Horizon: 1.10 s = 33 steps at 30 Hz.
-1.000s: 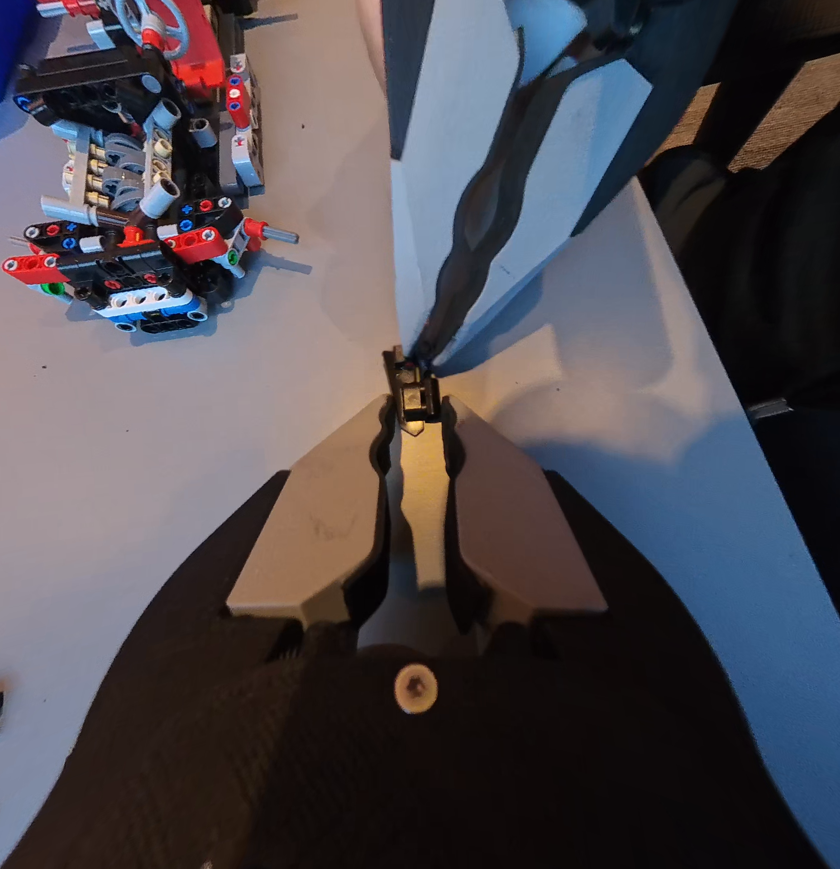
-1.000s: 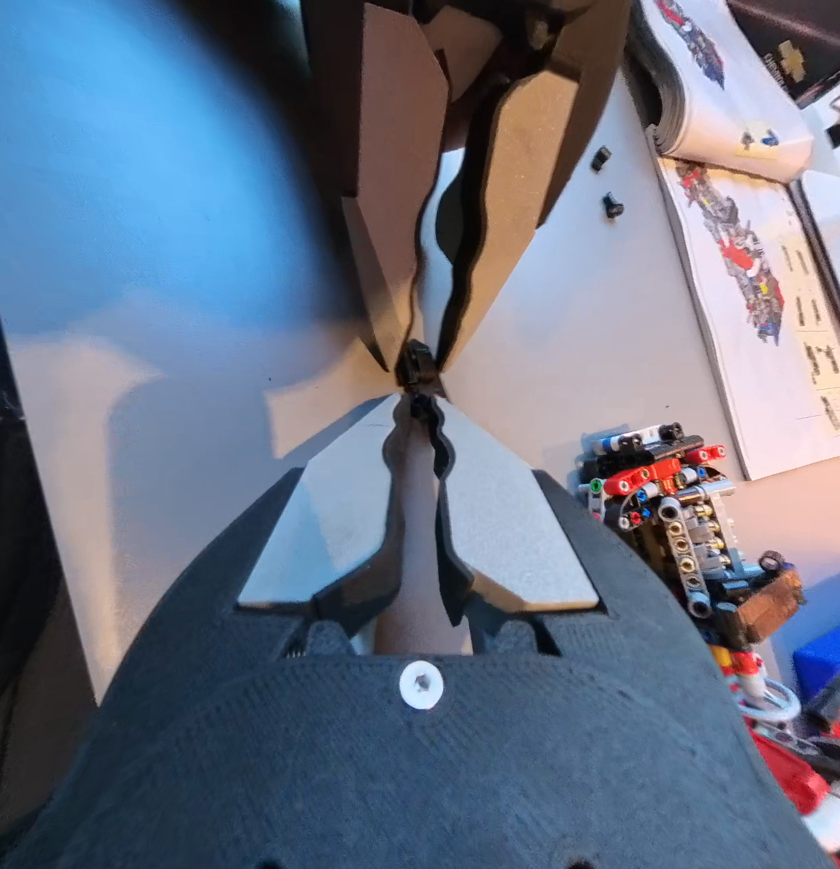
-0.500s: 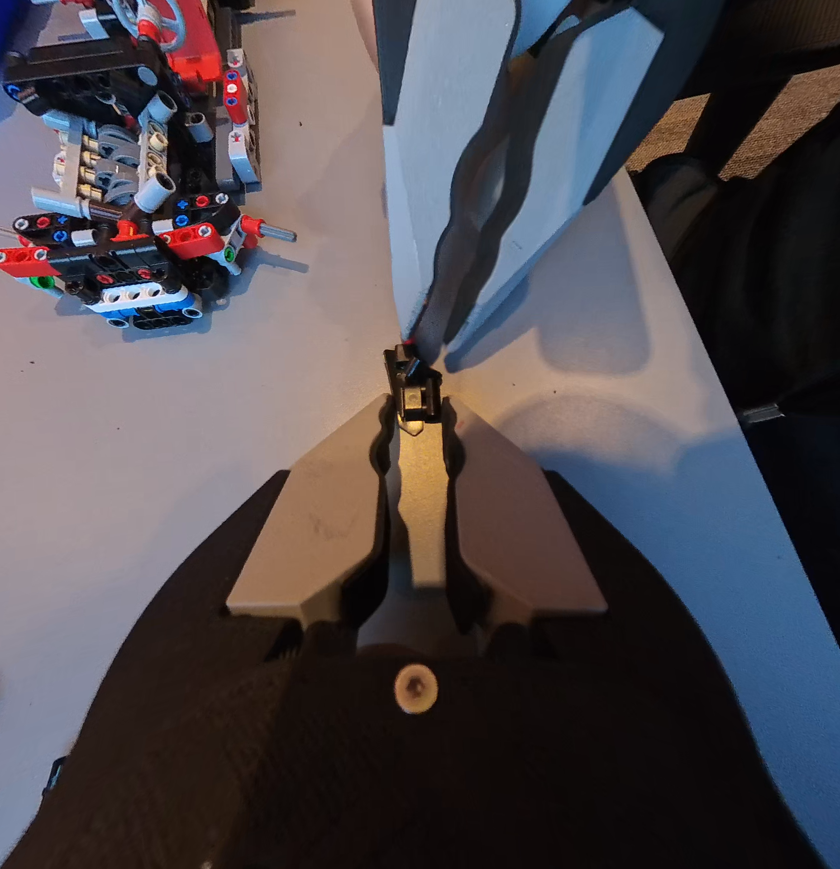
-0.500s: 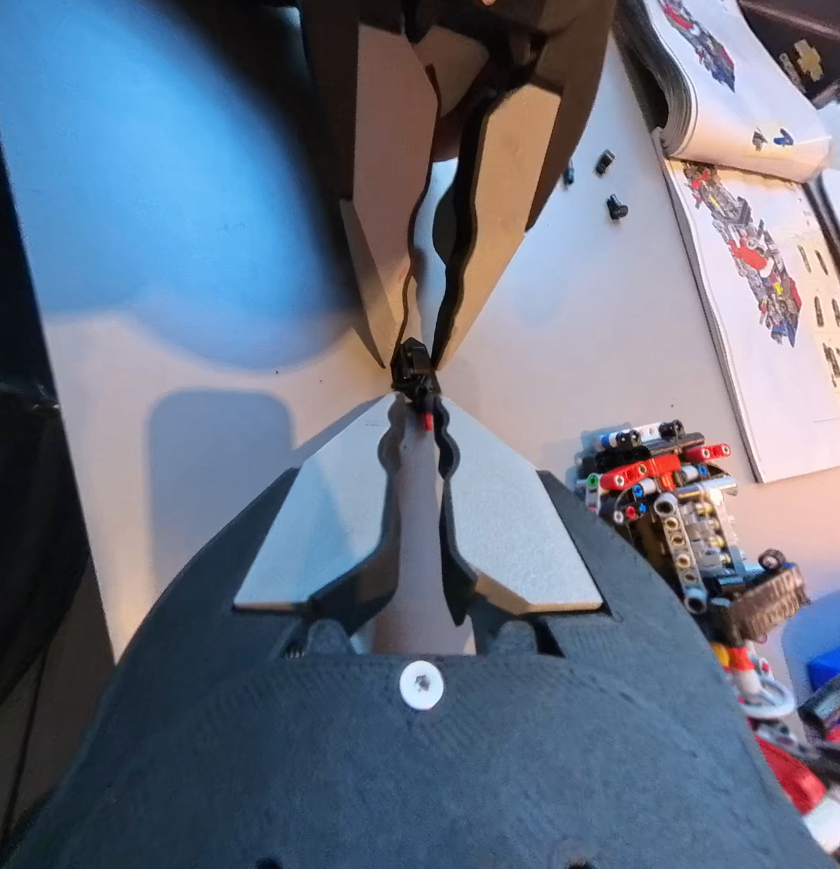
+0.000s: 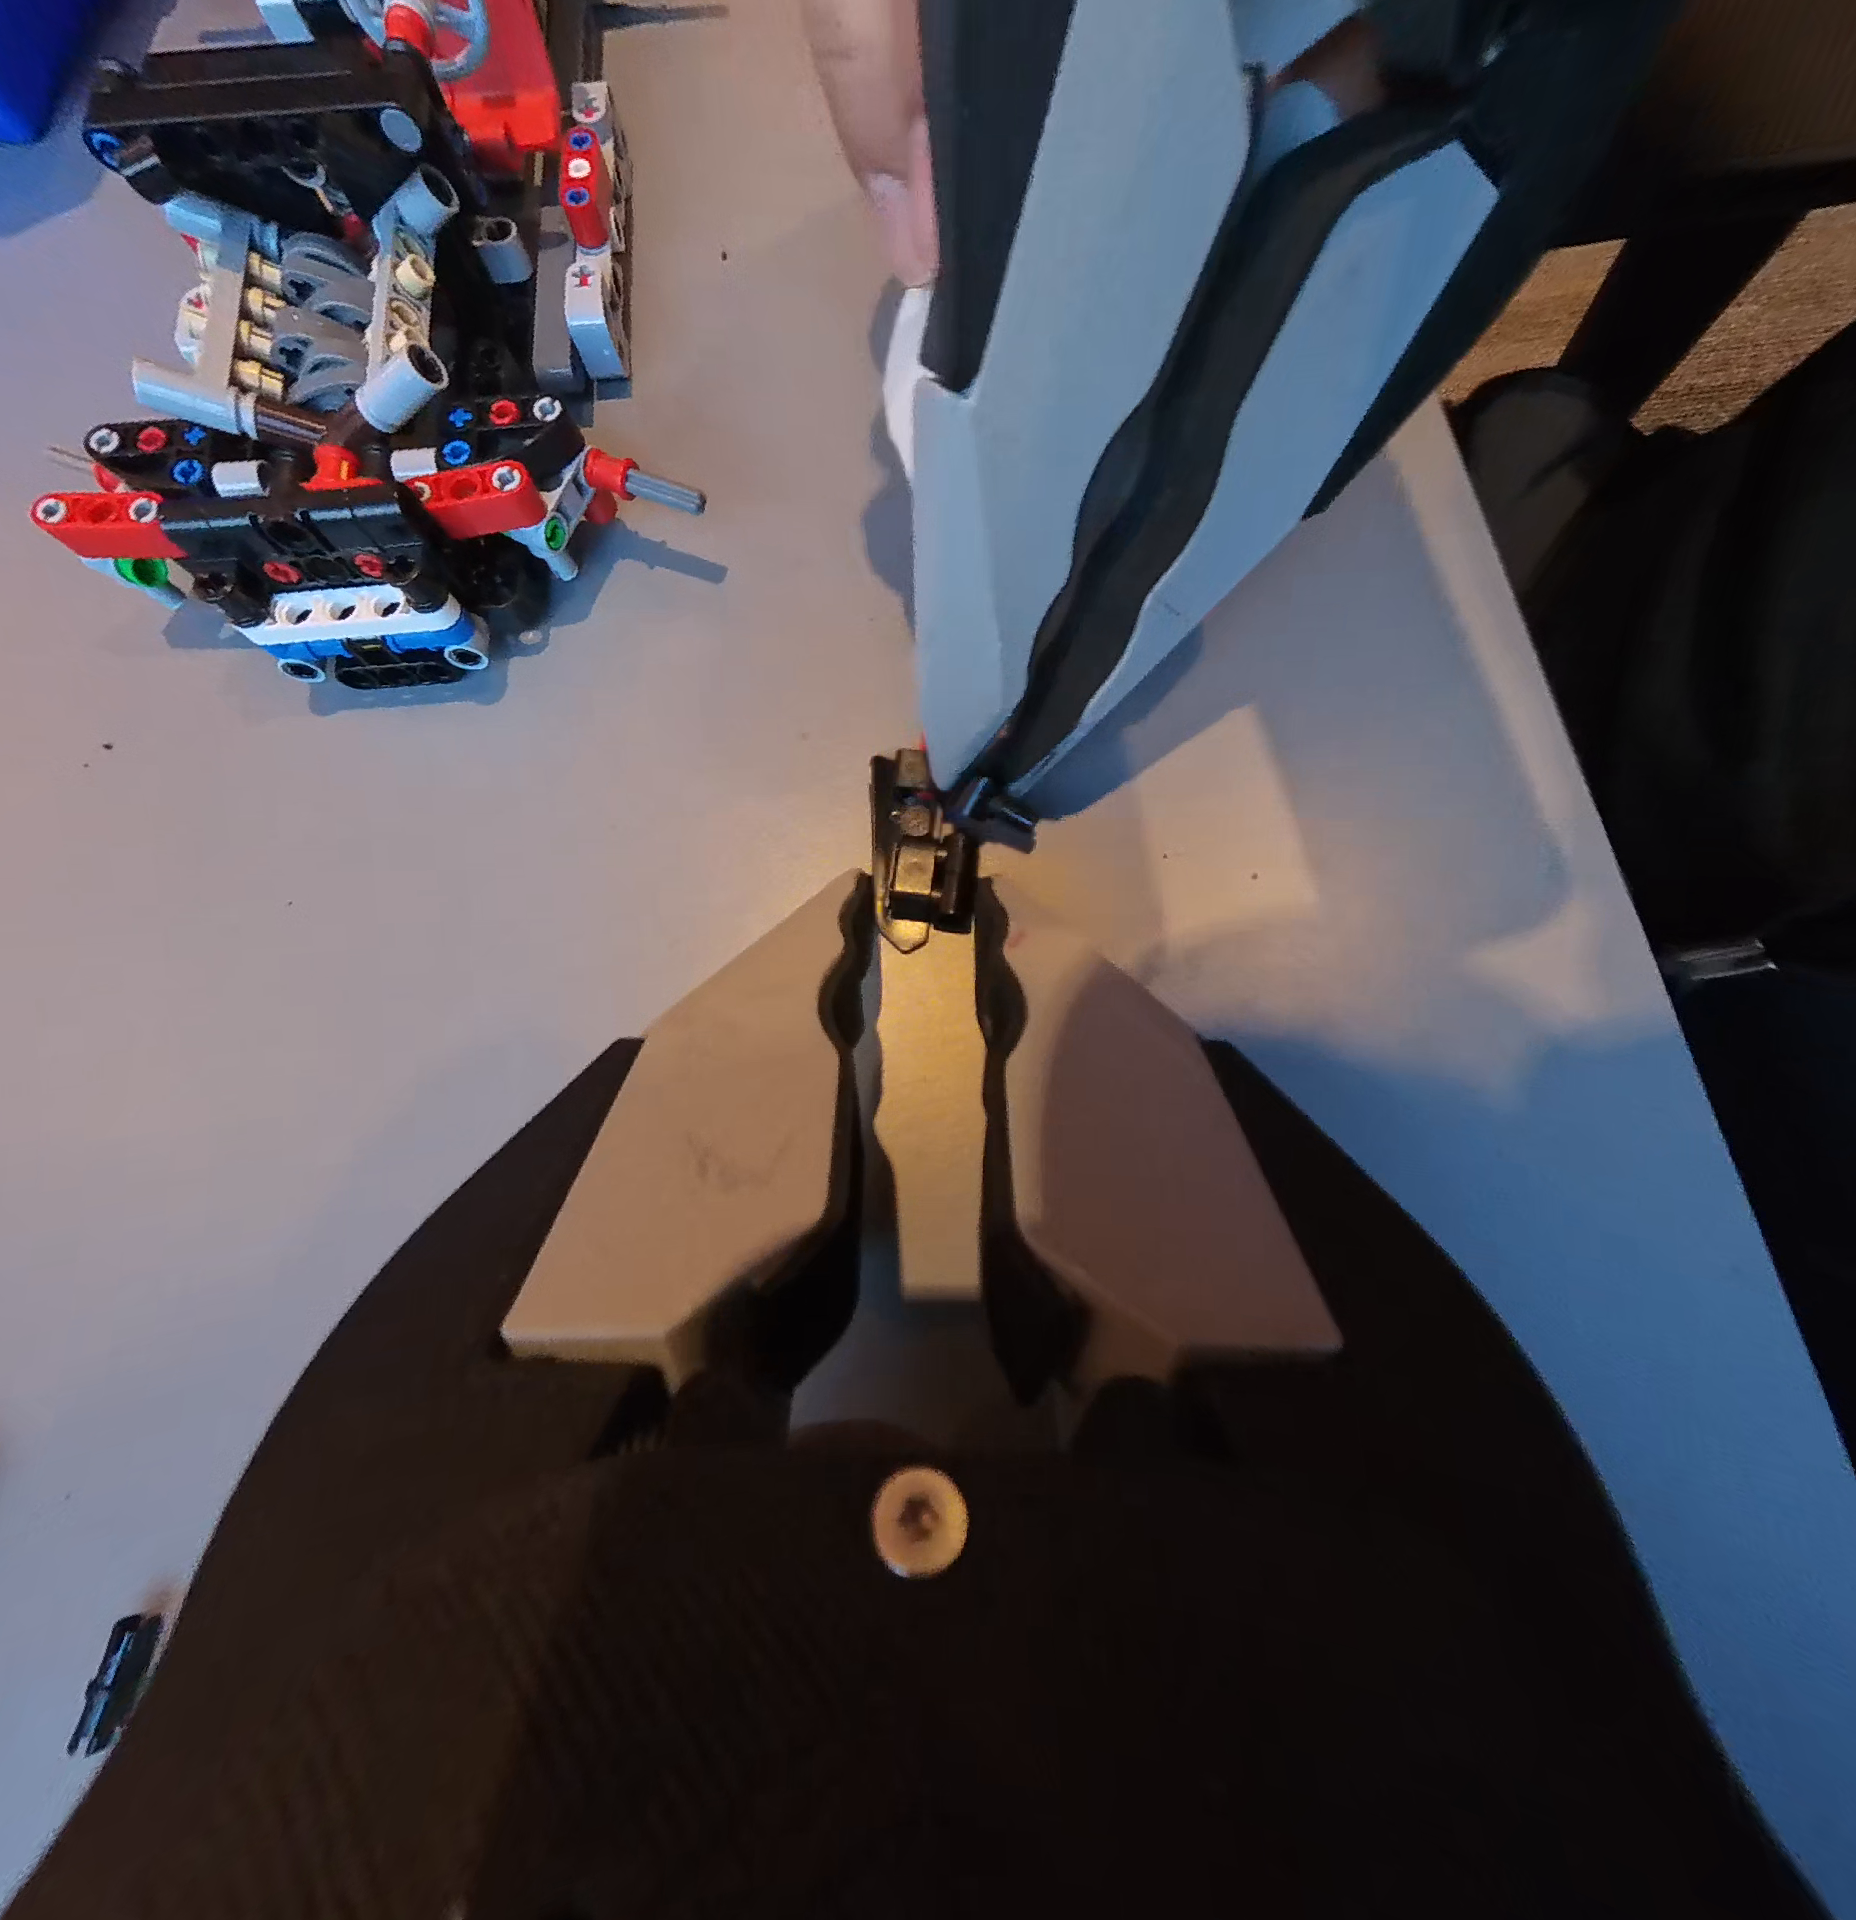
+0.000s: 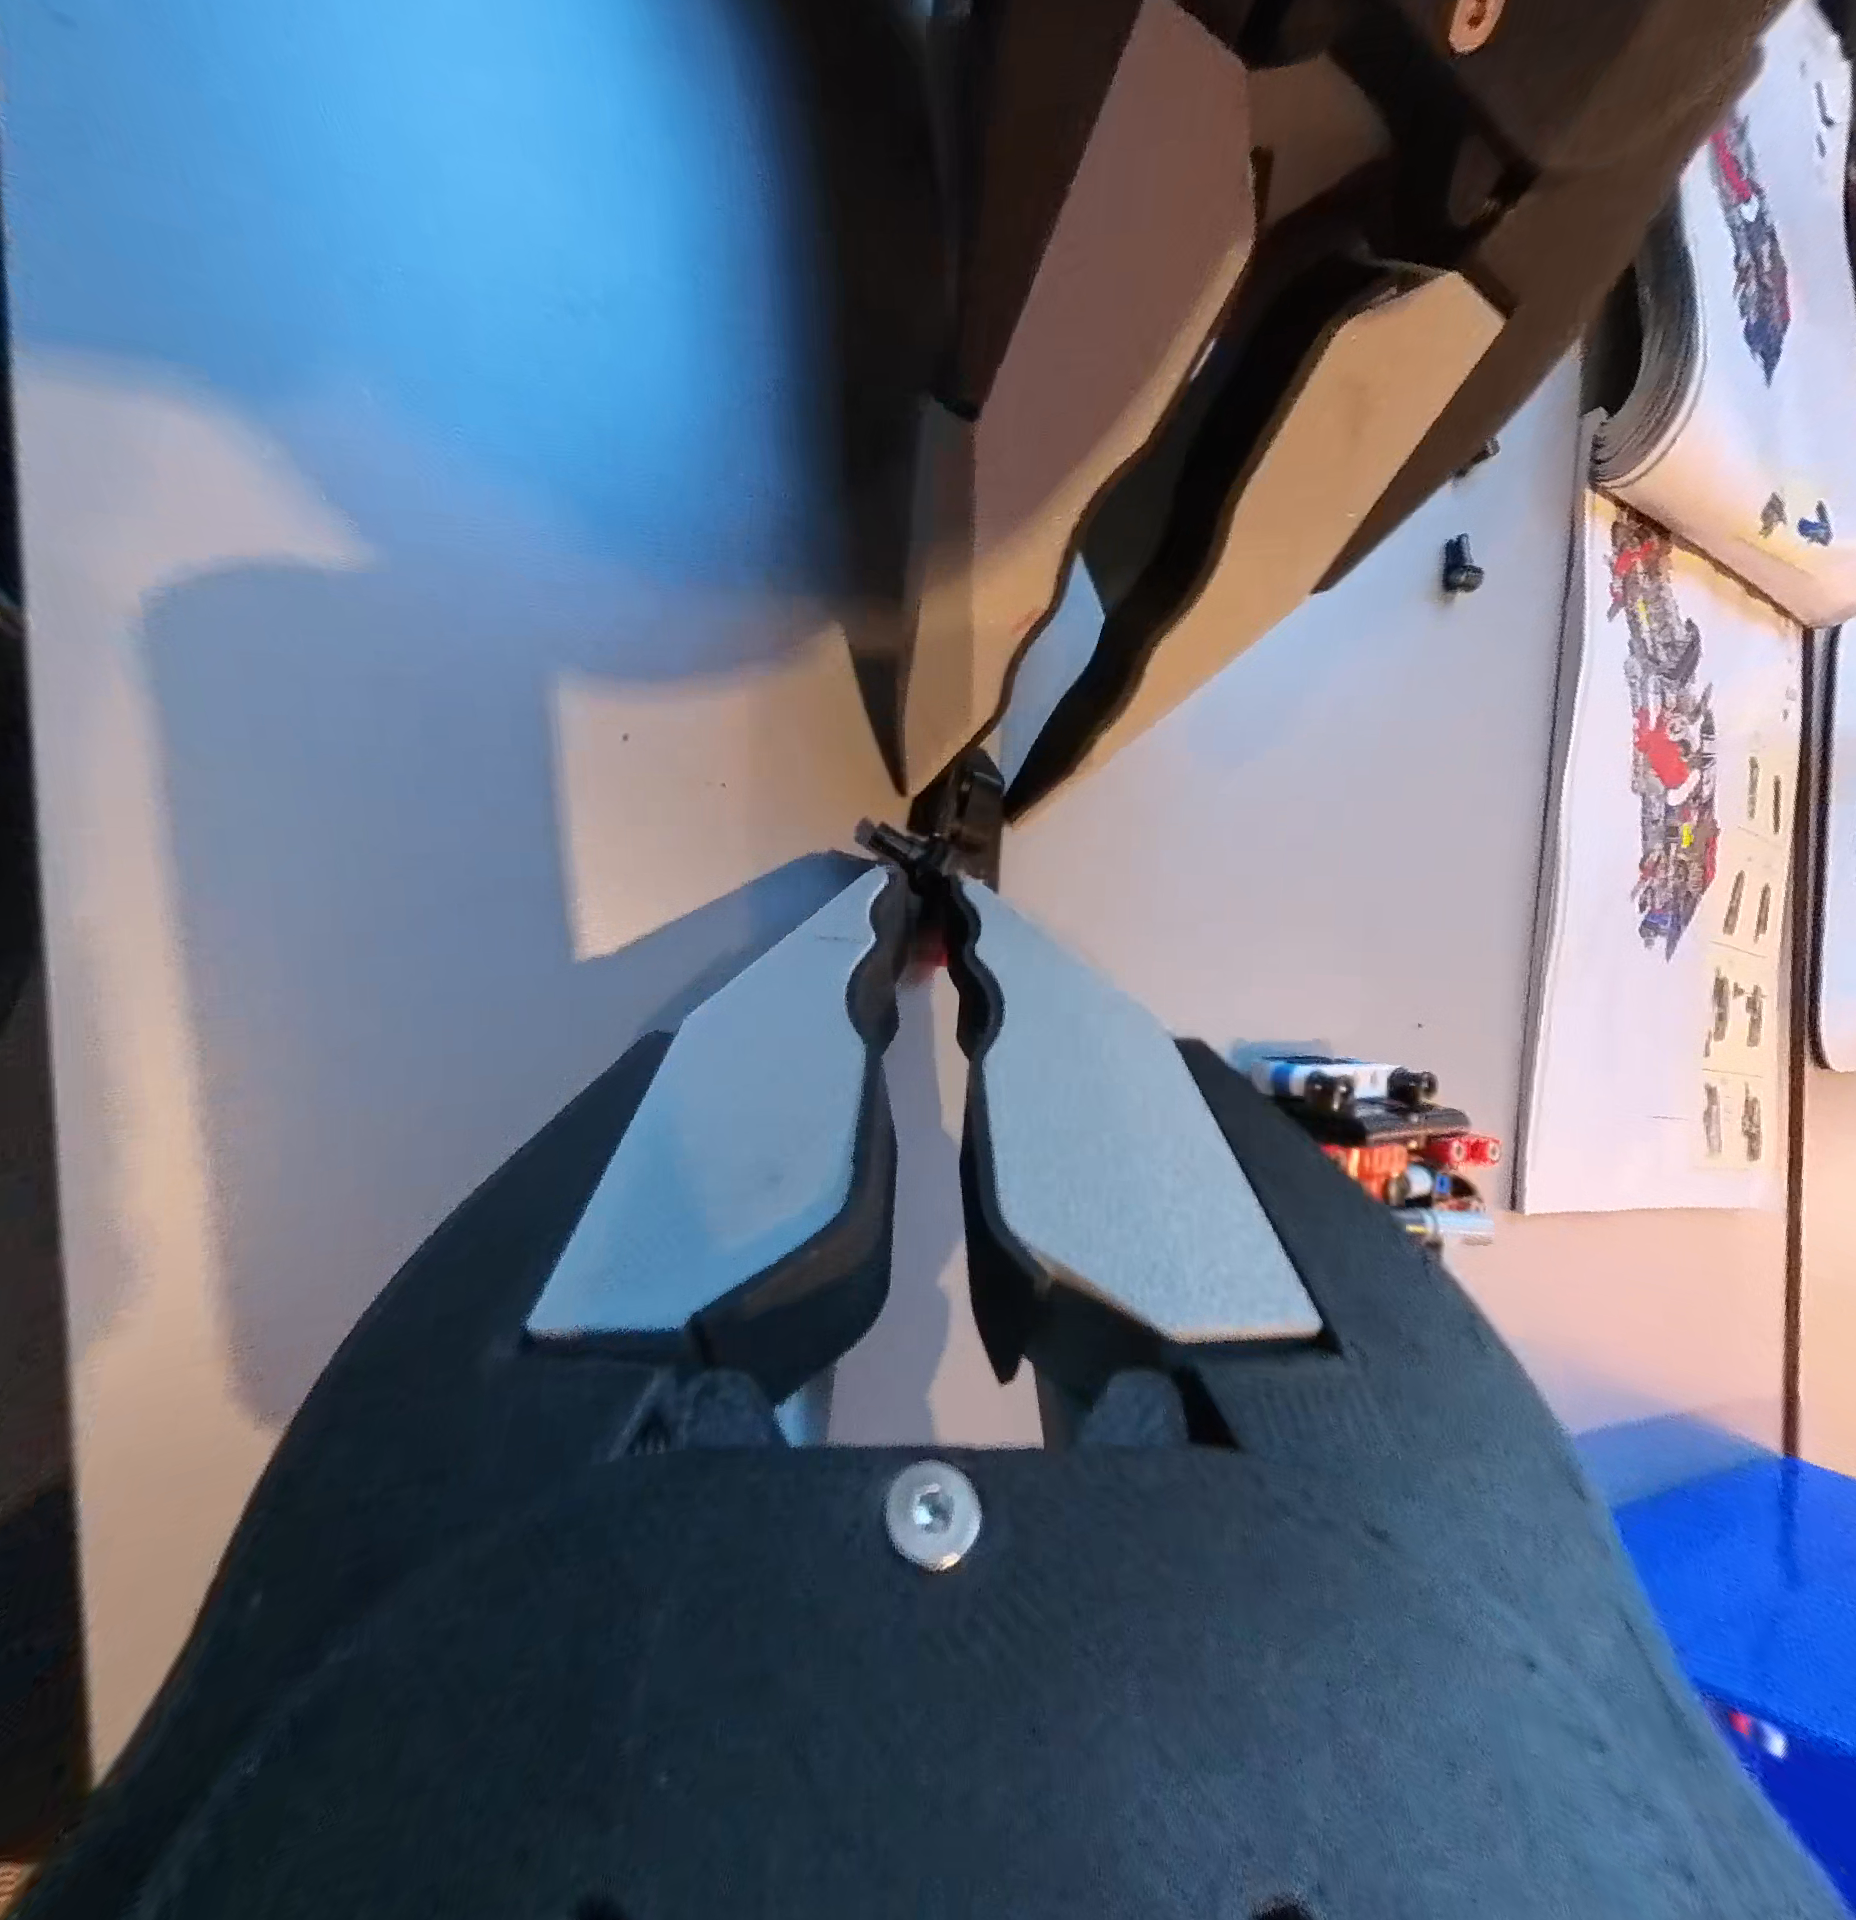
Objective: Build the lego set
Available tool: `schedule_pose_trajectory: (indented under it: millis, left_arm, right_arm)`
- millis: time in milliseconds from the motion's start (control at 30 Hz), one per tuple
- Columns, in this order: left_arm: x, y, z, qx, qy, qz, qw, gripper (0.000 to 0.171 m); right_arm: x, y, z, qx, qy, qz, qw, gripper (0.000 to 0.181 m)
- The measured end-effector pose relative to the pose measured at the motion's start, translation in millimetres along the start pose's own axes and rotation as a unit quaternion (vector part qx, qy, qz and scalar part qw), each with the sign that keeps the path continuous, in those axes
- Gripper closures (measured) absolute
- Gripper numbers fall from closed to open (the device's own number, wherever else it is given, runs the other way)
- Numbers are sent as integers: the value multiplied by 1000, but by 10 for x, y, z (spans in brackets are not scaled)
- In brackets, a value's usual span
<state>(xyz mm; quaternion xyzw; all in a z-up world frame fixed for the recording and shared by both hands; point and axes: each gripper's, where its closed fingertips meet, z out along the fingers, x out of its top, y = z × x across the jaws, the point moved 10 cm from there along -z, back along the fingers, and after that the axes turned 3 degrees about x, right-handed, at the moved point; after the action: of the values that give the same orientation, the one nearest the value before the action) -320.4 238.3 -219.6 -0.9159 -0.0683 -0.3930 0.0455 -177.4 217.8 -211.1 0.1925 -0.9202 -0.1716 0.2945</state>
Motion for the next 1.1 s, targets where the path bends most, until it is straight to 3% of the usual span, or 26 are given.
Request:
schedule_pose_trajectory:
  millis: [133, 233, 400, 567, 733, 1100]
  left_arm:
    - [-1, 6, -1, 3, 0, -2, 1000, 157]
    - [-1, 12, -1, 7, -1, -5, 1000, 157]
    - [12, 65, -11, 50, 2, 26, 998, 153]
    - [67, 148, -22, 62, 13, 57, 996, 155]
    - [171, 237, 7, 53, 36, 64, 996, 157]
    - [201, 319, 192, 69, 5, 85, 994, 168]
  right_arm:
    - [-21, -68, -24, 0, -9, 24, 1000, 178]
    - [-59, -30, -56, 16, -24, 100, 995, 178]
    - [-132, 62, -99, 51, -22, 243, 968, 179]
    - [-194, 78, -98, 84, -4, 330, 940, 179]
    - [-224, 121, -109, 111, 1, 382, 917, 179]
    - [-286, 143, -75, 169, 38, 463, 869, 179]
